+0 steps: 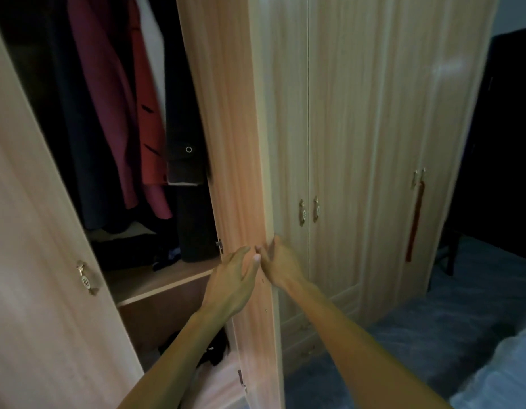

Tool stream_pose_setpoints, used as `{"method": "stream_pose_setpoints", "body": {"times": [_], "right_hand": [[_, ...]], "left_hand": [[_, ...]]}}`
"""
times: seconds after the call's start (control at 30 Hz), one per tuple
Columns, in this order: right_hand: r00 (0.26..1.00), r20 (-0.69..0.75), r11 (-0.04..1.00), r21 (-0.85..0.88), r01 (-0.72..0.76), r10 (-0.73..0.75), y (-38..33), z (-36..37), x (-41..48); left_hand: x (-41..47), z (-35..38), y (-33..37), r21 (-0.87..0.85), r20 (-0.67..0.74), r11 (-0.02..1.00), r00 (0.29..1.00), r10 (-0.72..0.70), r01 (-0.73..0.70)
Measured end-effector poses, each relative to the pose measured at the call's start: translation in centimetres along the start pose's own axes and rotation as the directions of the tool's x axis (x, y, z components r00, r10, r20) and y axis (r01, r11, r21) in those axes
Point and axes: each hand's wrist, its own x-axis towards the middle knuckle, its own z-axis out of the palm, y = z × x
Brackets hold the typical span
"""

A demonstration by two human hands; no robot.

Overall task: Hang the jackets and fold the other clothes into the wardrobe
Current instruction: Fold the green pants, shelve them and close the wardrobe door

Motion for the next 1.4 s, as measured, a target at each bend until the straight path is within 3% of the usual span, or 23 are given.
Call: {"method": "stream_pose_setpoints", "body": {"times": [0.33, 0.67, 0.93, 1.13, 1.4], "right_hand": [[0.985, 0.126, 0.988, 0.119, 0.1, -0.115, -2.3, 3.2, -2.6], [0.938, 0.197, 0.951, 0.184, 0.249, -0.284, -9.4, 12.8, -4.7], [0.865, 0.266, 0.903, 0.07, 0.423, -0.426, -17.7, 21.1, -2.3], [0.873, 0.24, 0.902, 0.033, 0.43, -0.425, -22.7, 26.3, 1.9], [0.856, 0.286, 0.897, 0.033, 0.44, -0.43, -23.4, 31.6, 5.0]], "left_hand": [[-0.8, -3.7, -3.8, 0.113, -0.18, 0.988, 0.98, -0.082, 0.103], [-3.6, -11.1, -12.0, 0.13, -0.313, 0.957, 0.926, -0.209, 0.26], [-3.7, -17.4, -20.6, 0.019, -0.372, 0.954, 0.888, -0.272, 0.3], [-1.0, -20.4, -26.9, 0.022, -0.323, 0.962, 0.912, -0.252, 0.273], [2.3, -22.1, -31.7, 0.034, -0.297, 0.969, 0.928, -0.226, 0.247]]}}
